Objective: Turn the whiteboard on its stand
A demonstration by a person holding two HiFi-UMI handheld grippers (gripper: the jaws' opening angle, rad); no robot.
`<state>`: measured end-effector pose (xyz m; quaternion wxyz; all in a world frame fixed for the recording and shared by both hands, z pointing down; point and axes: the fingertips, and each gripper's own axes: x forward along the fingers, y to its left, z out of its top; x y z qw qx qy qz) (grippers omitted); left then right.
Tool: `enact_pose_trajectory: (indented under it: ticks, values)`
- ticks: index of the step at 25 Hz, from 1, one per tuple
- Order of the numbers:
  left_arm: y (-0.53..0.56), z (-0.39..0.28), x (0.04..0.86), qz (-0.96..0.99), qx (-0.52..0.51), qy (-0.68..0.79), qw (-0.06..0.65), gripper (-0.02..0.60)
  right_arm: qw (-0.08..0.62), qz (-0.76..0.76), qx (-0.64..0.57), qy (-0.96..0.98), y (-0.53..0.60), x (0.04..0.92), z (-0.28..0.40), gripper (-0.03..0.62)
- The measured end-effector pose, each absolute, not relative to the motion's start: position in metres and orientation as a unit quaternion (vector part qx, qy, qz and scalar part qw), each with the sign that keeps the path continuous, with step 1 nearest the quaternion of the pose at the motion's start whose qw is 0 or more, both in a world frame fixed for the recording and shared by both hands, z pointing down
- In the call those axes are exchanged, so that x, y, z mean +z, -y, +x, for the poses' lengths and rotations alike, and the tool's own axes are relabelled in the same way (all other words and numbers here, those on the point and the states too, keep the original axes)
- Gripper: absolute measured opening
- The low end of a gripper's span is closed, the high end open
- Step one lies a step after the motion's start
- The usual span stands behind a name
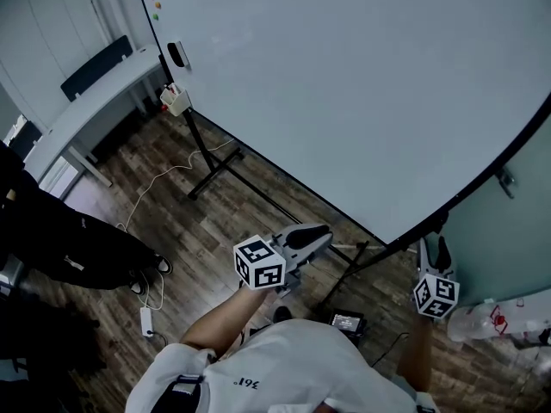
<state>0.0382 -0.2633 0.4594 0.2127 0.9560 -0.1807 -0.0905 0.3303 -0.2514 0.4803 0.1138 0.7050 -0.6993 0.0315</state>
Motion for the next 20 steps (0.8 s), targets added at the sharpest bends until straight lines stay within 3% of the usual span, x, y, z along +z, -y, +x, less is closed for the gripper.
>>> enact_pose_trajectory:
  ticks: [5, 11, 20]
  values:
    - [0.259, 0.028, 0.460, 0.959, -0.093, 0.169, 0.210, 0.061, 0.099, 0.716, 0.035, 0.691, 0.232, 0.483, 0.314, 0.212]
    - [0.248, 0.024, 0.470, 0.960, -0.088, 0.153, 0.216, 0.061, 0.105, 0.679, 0.041, 0.726, 0.215, 0.496, 0.266, 0.065]
    - [0.222, 0.026, 0.465, 0.958, -0.091, 0.173, 0.210, 0.061, 0.131, 0.614, 0.054, 0.777, 0.201, 0.508, 0.212, 0.052]
